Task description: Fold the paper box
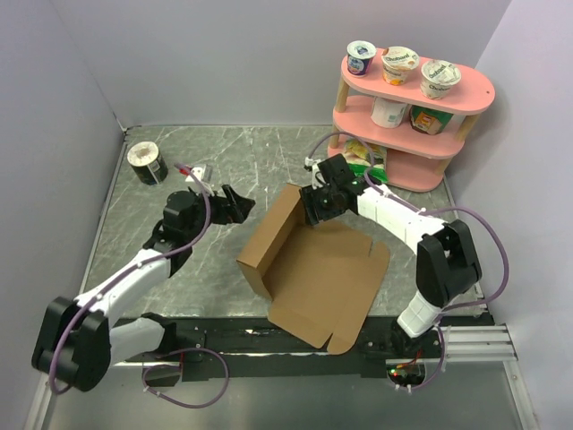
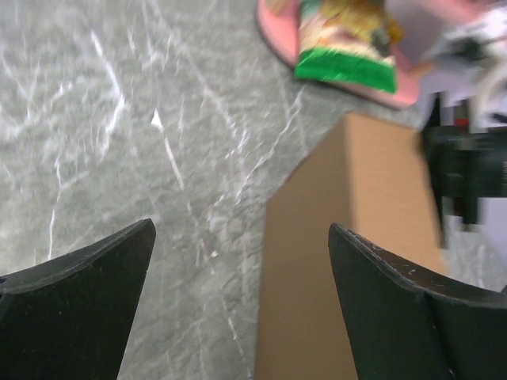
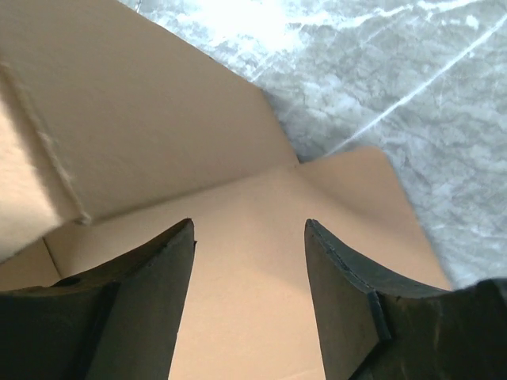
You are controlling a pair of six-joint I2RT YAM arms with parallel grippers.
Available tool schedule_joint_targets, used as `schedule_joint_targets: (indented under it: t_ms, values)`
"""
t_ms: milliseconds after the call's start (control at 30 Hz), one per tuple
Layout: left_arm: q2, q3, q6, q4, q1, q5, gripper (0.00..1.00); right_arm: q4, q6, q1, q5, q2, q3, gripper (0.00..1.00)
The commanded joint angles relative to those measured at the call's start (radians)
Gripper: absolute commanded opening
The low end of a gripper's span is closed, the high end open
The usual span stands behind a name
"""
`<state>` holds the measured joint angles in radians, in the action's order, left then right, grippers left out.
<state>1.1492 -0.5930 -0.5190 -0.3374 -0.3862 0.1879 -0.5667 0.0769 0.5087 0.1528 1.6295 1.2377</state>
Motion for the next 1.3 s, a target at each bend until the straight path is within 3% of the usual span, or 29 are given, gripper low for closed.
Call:
schedule_joint_targets:
  t_ms: [0,100,133,167,267,733,867,1067,1233,1267]
  values:
    - [-0.106,-0.044,0.034,-0.008,-0.011,0.025,0.96,-0.019,-0.023,-0.001,0.008,0.046,0.075,0.64]
    - [-0.123,-0.120,0.095,0.148,-0.092,-0.036,0.96,-0.015,-0.014,-0.002,0.011,0.055,0.086,0.66]
    - [-0.117,-0.148,0.141,0.209,-0.168,-0.075,0.96,-0.016,-0.011,-0.001,0.011,0.055,0.091,0.69]
    - [-0.102,-0.197,0.157,0.303,-0.207,-0.179,0.96,-0.018,-0.008,0.001,0.008,0.050,0.089,0.81]
    - [-0.065,-0.252,0.194,0.406,-0.302,-0.280,0.96,-0.007,-0.006,-0.002,-0.004,0.017,0.056,0.93]
    - [0.052,-0.464,0.292,0.612,-0.549,-0.566,0.99,0.048,0.037,-0.044,-0.022,-0.287,-0.234,0.98]
    - [0.113,-0.517,0.277,0.673,-0.609,-0.711,0.93,0.071,0.055,-0.079,-0.016,-0.378,-0.313,0.98]
    - [0.222,-0.619,0.260,0.751,-0.684,-0.798,0.79,0.076,0.058,-0.130,-0.015,-0.490,-0.386,0.98]
    - [0.326,-0.682,0.225,0.849,-0.701,-0.913,0.76,0.079,0.057,-0.159,0.008,-0.572,-0.428,0.99]
    - [0.339,-0.691,0.215,0.862,-0.703,-0.930,0.69,0.079,0.060,-0.162,0.011,-0.582,-0.432,0.99]
